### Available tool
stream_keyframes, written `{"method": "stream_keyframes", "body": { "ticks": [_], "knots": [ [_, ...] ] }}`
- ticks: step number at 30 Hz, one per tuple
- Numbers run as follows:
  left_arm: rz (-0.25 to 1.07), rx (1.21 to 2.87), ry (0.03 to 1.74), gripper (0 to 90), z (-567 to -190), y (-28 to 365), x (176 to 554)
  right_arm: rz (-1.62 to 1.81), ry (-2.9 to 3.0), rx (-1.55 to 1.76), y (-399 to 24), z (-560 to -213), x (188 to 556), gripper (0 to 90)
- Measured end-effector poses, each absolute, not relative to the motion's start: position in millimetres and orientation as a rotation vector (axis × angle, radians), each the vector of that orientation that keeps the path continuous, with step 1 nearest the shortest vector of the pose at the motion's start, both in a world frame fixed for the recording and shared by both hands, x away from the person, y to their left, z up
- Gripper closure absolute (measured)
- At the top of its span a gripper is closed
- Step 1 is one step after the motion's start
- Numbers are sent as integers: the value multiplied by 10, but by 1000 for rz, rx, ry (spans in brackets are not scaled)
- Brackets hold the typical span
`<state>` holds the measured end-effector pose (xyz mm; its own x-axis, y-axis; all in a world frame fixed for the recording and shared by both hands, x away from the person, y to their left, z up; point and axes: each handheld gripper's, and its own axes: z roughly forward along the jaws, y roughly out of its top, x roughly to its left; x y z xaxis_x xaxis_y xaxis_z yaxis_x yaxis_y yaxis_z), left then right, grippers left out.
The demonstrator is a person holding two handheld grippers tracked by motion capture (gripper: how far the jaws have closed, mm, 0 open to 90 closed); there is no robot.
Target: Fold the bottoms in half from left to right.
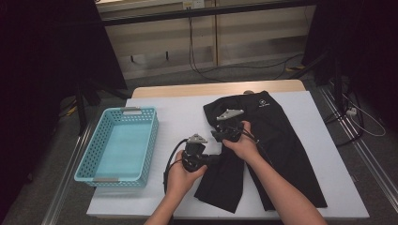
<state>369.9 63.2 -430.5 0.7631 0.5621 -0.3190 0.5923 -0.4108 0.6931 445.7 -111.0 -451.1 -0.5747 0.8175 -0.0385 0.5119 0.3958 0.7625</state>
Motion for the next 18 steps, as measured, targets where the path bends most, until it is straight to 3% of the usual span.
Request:
{"method": "stream_keyframes", "body": {
  "ticks": [4, 8, 18],
  "knots": [
    [-42, 2102, 865, 896, -4311, 646, 3700, 952, 2239, 1145, -1076, -4594, 4510, 608],
    [-42, 2092, 869, 896, -4301, 639, 3696, 937, 2243, 1112, -1120, -4598, 4526, 879],
    [-78, 2041, 786, 897, -4114, 480, 3665, 1177, 2083, 1254, -1595, -4094, 4540, 900]
  ]
}}
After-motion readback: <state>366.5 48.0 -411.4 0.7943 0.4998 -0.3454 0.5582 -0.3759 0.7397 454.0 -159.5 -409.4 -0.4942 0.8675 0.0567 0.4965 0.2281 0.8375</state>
